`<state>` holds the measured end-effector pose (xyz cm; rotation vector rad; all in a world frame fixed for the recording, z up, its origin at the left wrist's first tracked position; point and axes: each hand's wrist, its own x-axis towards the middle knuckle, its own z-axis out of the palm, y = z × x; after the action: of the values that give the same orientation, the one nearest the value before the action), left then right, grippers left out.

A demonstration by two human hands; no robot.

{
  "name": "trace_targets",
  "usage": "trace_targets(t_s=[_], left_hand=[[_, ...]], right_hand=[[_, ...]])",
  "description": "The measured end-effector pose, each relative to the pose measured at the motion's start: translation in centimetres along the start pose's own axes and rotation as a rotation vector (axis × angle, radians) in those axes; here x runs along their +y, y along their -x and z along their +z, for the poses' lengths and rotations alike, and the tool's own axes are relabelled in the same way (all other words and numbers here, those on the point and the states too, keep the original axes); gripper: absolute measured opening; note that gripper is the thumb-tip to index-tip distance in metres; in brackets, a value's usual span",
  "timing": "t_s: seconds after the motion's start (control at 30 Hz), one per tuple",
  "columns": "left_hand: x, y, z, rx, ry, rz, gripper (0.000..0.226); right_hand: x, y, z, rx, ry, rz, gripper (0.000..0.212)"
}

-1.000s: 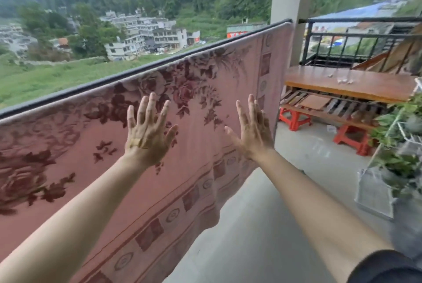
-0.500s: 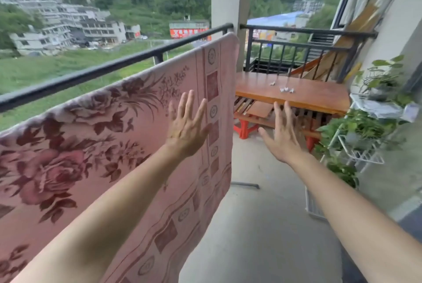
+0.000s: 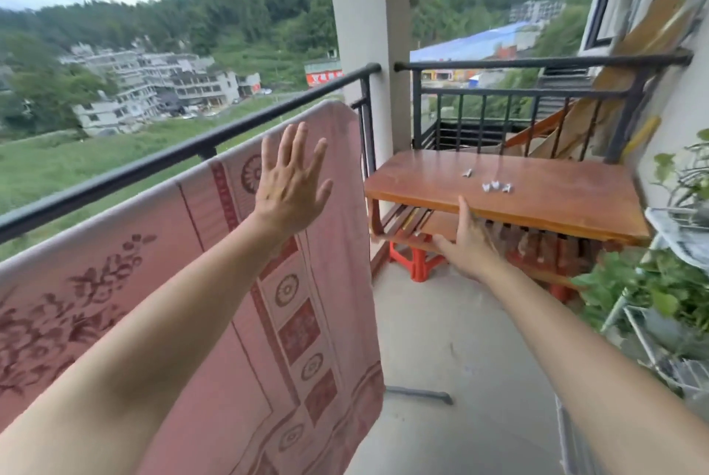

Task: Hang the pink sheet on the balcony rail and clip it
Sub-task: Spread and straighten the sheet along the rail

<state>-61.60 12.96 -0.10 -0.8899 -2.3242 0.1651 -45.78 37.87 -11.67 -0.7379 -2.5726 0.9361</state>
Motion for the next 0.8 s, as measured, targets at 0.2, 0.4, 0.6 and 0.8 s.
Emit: trace_targets(t_s=[0.2, 0.4, 0.6, 0.8], left_hand=[[-1.8, -9.3, 3.6, -0.02, -0.096, -0.347, 0.06], [-1.4, -11.6, 6.2, 0.208, -0.192, -0.566, 0.041], [-1.3, -12.6, 8.2, 0.462, -0.355, -0.728, 0.04], [-1.2, -13.3, 9.3, 0.604, -0.489, -0.774, 0.036]], right_hand=[[-5.6, -16.9, -1.6, -0.043, -0.168, -0.194, 0.043], [-12.6, -28.2, 2.8, -0.261, -0.604, -0.168, 0.046], [-15.4, -35.5, 5.9, -0.426, -0.914, -0.276, 0.043], [-15.5, -41.2, 6.4, -1.414, -1.18, -0.258, 0.053]])
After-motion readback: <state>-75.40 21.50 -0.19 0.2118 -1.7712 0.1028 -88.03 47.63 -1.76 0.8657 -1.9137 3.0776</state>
